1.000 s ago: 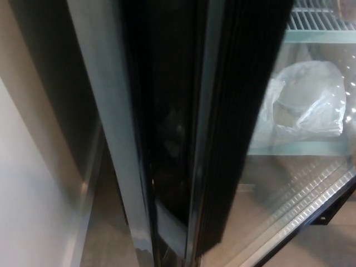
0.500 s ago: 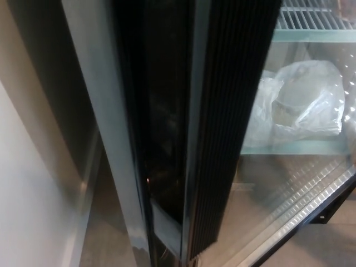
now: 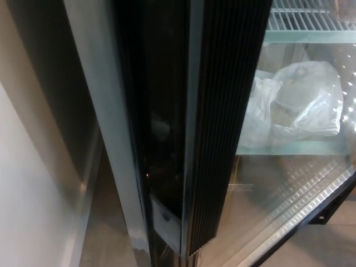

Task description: The robot stands in front of a refrigerator with an opened door and closes the door by swing its right hand at the door

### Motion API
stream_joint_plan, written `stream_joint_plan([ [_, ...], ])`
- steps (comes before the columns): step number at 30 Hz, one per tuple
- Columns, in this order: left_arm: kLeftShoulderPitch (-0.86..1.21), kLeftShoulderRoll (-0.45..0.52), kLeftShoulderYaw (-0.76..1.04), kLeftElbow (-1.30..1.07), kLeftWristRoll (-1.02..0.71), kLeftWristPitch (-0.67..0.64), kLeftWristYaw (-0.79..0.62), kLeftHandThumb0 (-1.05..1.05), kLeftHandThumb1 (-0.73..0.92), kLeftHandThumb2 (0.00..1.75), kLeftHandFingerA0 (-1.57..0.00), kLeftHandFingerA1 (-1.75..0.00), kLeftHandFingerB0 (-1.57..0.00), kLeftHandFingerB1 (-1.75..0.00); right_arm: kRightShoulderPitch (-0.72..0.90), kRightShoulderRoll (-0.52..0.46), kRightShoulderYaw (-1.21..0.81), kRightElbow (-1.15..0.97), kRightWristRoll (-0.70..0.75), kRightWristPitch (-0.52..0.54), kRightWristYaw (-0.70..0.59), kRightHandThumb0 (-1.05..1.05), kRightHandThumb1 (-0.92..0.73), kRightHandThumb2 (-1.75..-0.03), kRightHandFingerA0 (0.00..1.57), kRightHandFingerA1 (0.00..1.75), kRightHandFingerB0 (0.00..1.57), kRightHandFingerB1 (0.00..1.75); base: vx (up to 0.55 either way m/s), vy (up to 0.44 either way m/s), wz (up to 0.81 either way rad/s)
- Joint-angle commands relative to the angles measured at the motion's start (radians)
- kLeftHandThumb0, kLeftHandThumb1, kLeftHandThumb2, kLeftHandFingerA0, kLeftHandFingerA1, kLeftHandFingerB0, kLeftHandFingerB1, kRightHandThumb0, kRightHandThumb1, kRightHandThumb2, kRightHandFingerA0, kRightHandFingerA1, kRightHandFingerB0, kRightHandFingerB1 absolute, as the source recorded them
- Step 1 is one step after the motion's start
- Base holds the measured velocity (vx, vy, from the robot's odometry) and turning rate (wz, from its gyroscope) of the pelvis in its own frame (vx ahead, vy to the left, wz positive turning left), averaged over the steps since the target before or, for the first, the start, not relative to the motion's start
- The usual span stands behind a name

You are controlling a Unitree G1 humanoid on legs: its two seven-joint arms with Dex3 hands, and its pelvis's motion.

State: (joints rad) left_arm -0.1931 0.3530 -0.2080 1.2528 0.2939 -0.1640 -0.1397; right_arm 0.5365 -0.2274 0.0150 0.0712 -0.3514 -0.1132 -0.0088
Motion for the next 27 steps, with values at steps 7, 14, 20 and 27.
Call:
stream_joint_plan([
  [7, -0.022, 0.028, -0.032, 0.018, 0.043, -0.022, -0.004, -0.53, 0.62, 0.91, -0.34, -0.50, -0.27, -0.45, -0.287, 0.170, -0.325, -1.118, -0.254, -0.487, -0.231, -0.80, -0.83, -0.65, 0.26, 0.45, 0.32, 0.36, 0.00, 0.000, 0.00],
  [14, -0.014, 0.026, -0.028, 0.018, 0.036, -0.028, -0.004, -0.46, 0.60, 0.94, -0.39, -0.55, -0.26, -0.47, -0.503, 0.103, -0.035, -1.059, -0.340, -0.285, -0.059, -0.72, -0.58, -0.96, 0.00, 0.24, 0.09, 0.39, 0.00, 0.000, 0.00],
  [20, -0.020, 0.024, -0.036, 0.019, 0.040, -0.021, -0.003, -0.52, 0.62, 0.93, -0.37, -0.52, -0.26, -0.46, -0.641, 0.086, 0.065, -0.813, -0.572, -0.228, -0.119, -0.88, -0.82, -1.05, 0.00, 0.01, 0.00, 0.04, 0.00, 0.000, 0.00],
  [27, -0.019, 0.024, -0.030, 0.016, 0.029, -0.024, -0.010, -0.50, 0.61, 0.92, -0.36, -0.52, -0.26, -0.46, -0.835, 0.067, 0.214, -0.547, -0.695, -0.143, -0.126, -0.83, -0.87, -1.11, 0.00, 0.08, 0.00, 0.08, 0.00, 0.000, 0.00],
])
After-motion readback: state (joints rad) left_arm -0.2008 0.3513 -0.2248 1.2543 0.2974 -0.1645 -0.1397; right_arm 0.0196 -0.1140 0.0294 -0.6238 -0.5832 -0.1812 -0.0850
